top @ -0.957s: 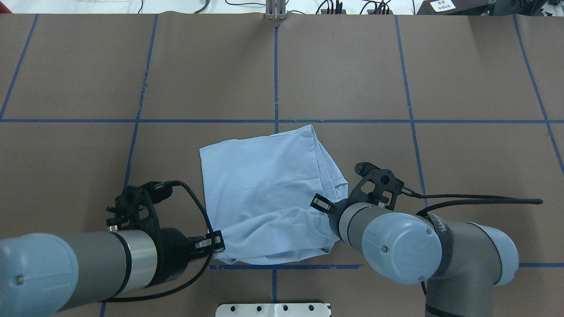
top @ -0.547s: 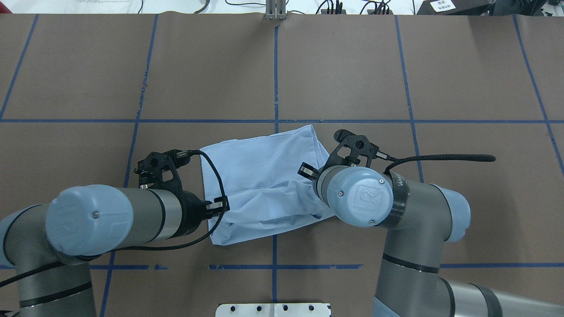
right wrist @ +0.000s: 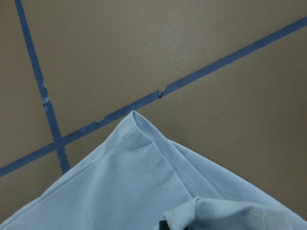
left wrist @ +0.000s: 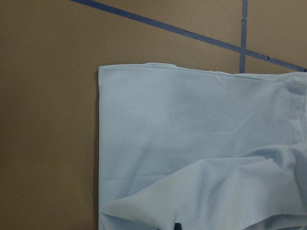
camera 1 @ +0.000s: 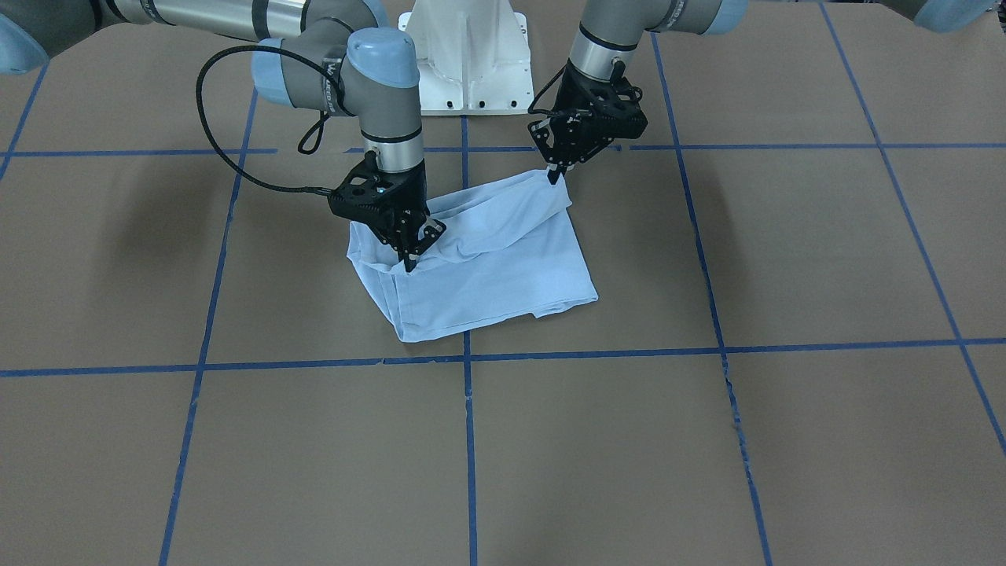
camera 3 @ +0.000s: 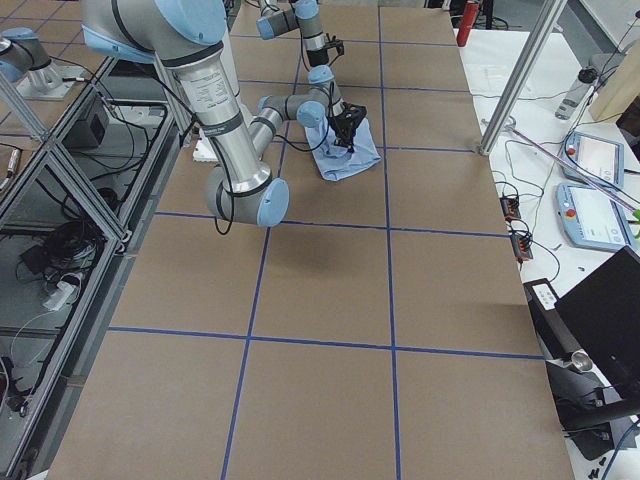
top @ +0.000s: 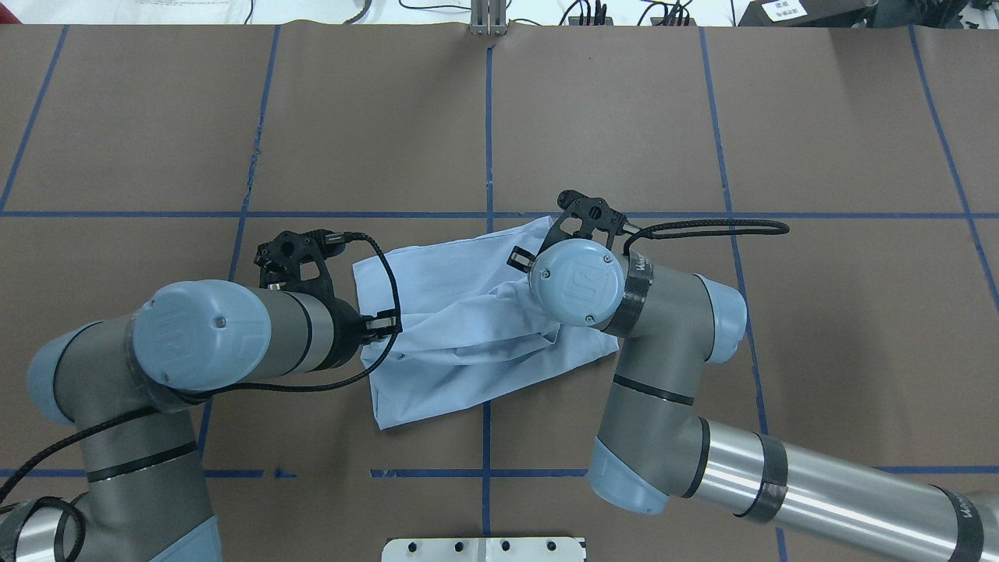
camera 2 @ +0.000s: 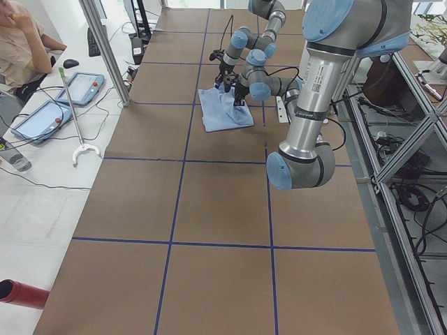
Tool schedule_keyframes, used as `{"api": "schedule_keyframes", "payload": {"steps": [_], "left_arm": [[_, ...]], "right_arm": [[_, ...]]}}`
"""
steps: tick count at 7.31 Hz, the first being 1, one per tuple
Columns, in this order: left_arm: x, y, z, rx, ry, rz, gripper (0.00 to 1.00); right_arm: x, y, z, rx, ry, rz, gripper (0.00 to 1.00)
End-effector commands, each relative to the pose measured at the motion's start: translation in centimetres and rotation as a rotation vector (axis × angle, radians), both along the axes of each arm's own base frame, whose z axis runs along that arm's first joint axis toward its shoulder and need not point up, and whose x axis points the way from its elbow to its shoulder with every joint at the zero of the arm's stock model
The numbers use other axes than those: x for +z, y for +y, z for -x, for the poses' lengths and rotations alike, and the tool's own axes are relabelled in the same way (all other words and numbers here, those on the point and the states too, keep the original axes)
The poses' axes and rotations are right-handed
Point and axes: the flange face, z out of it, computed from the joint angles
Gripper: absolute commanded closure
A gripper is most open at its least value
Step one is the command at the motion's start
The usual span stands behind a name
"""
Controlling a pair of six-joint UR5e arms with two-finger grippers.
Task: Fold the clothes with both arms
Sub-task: 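Fold the near edge toward the far edge with both grippers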
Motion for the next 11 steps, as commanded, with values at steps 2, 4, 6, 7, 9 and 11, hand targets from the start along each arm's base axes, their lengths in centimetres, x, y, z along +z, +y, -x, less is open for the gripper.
{"api": "schedule_keyframes", "payload": {"steps": [2, 4, 6, 7, 9, 11], "left_arm": [[1.5, -2.6, -1.2, -0.007, -0.056, -0.021, 1.00], [2.3, -3.0, -1.6, -0.009, -0.075, -0.014, 1.00], [1.8, -3.3, -1.3, -0.018, -0.038, -0.027, 0.88], [1.4, -3.4, -1.2, -0.018, -0.014, -0.035, 0.55], [1.1, -4.1, -0.2, -0.001, 0.006, -0.015, 0.23], [1.3, -5.1, 0.7, 0.007, 0.004, -0.018, 0.00]], "right_arm": [[0.7, -1.9, 0.2, 0.000, 0.025, -0.001, 1.00], [0.6, -2.6, -0.1, -0.001, 0.026, -0.001, 1.00], [0.5, -2.9, -0.3, -0.011, 0.031, -0.010, 0.37], [-1.0, -3.5, -0.6, -0.028, 0.028, -0.042, 0.00], [-2.6, -4.2, -1.2, -0.050, -0.008, -0.026, 0.00], [-2.9, -3.2, -0.9, -0.072, -0.017, -0.023, 0.00]]}}
